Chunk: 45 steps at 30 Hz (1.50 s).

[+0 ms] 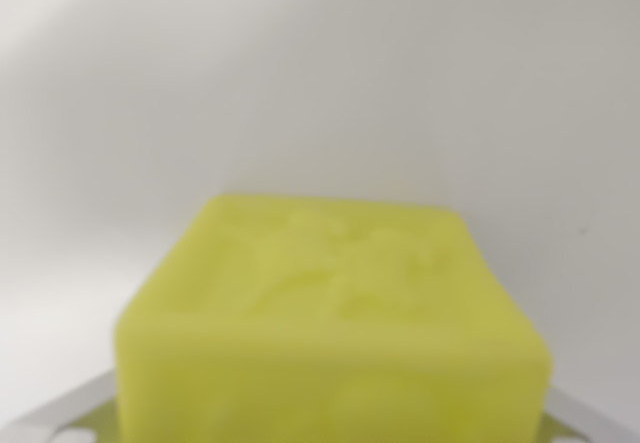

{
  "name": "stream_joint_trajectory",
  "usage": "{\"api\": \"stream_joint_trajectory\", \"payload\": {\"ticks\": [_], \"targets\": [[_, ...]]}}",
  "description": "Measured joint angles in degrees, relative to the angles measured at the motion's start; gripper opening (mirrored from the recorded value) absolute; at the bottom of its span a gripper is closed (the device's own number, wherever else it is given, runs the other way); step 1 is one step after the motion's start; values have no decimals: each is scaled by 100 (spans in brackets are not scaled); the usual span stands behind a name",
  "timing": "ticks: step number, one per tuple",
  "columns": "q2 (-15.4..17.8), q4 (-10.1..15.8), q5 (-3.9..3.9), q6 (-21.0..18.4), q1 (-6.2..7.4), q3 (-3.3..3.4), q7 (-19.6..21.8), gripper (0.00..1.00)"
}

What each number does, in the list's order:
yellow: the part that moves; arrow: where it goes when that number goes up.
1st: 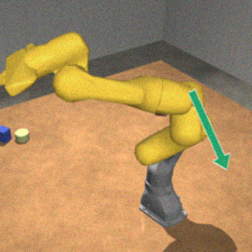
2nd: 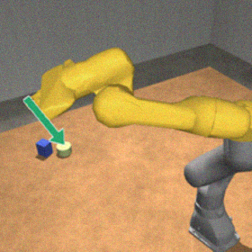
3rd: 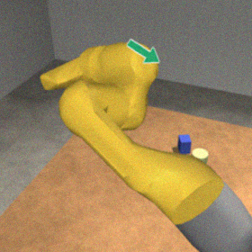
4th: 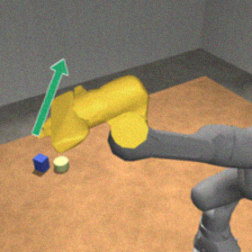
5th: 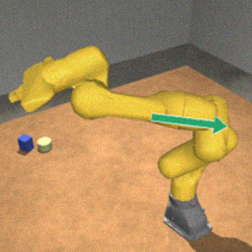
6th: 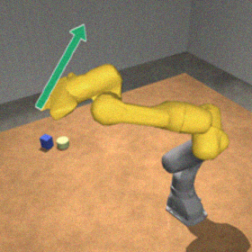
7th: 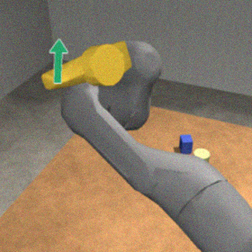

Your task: Pick yellow cube

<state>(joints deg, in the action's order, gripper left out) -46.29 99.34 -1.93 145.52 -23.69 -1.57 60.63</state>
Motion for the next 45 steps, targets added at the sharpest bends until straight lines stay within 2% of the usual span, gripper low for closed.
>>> {"api": "stream_joint_trajectory", "payload": {"ticks": [5,26,45], "targets": [[48,22,0,-29,0,0,0,0],[675,217,27,-458,1,-1,-21,0],[1192,285,57,-905,4,-1,-39,0]]}}
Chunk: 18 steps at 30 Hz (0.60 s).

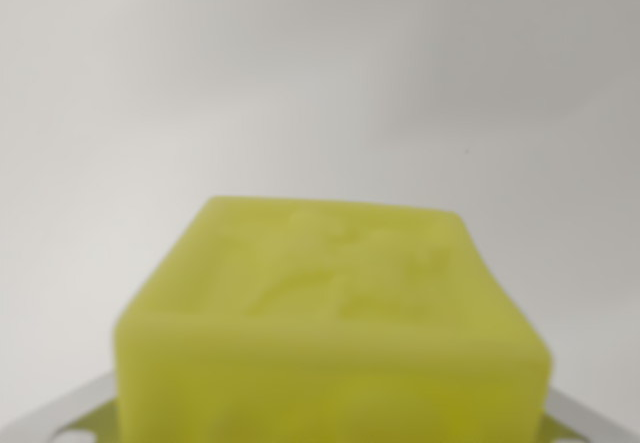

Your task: Pick yellow cube

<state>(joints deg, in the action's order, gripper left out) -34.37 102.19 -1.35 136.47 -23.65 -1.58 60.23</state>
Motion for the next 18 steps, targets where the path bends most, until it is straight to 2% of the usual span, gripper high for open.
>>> {"api": "stream_joint_trajectory", "payload": {"ticks": [18], "targets": [[434,-28,25,-466,2,0,-15,0]]}}
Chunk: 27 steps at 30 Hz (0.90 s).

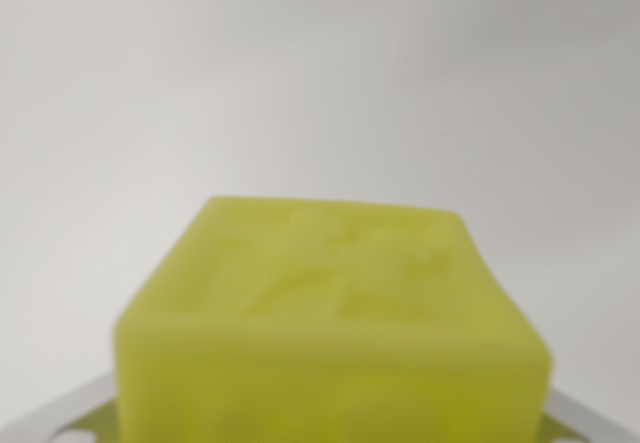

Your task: Pick yellow cube

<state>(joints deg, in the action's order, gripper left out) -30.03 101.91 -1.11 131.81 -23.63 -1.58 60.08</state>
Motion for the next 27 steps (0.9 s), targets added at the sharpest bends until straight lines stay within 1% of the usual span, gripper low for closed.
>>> {"api": "stream_joint_trajectory", "payload": {"ticks": [12,27], "targets": [[257,-73,13,-332,1,0,-8,0],[539,-226,27,-766,2,0,-17,0]]}}
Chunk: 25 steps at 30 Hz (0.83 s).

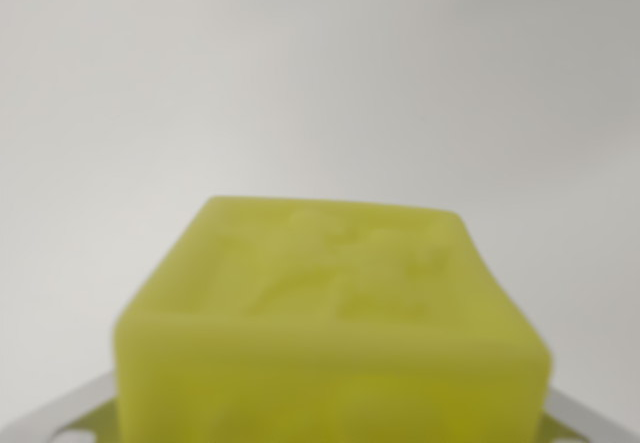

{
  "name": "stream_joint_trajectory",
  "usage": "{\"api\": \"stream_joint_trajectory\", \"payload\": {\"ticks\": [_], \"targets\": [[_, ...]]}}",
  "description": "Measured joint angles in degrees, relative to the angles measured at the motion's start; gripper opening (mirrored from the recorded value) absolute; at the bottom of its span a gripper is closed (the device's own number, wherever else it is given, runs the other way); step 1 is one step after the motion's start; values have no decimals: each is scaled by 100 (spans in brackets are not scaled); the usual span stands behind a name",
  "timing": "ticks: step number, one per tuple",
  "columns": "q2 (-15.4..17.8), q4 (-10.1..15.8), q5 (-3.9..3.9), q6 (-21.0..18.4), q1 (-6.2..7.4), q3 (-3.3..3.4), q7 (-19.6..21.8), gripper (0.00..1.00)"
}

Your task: Pick yellow cube

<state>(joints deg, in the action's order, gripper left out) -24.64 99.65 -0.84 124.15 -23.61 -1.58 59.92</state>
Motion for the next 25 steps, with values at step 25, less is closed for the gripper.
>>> {"api": "stream_joint_trajectory", "payload": {"ticks": [25], "targets": [[208,-190,10,-396,1,0,-6,0]]}}
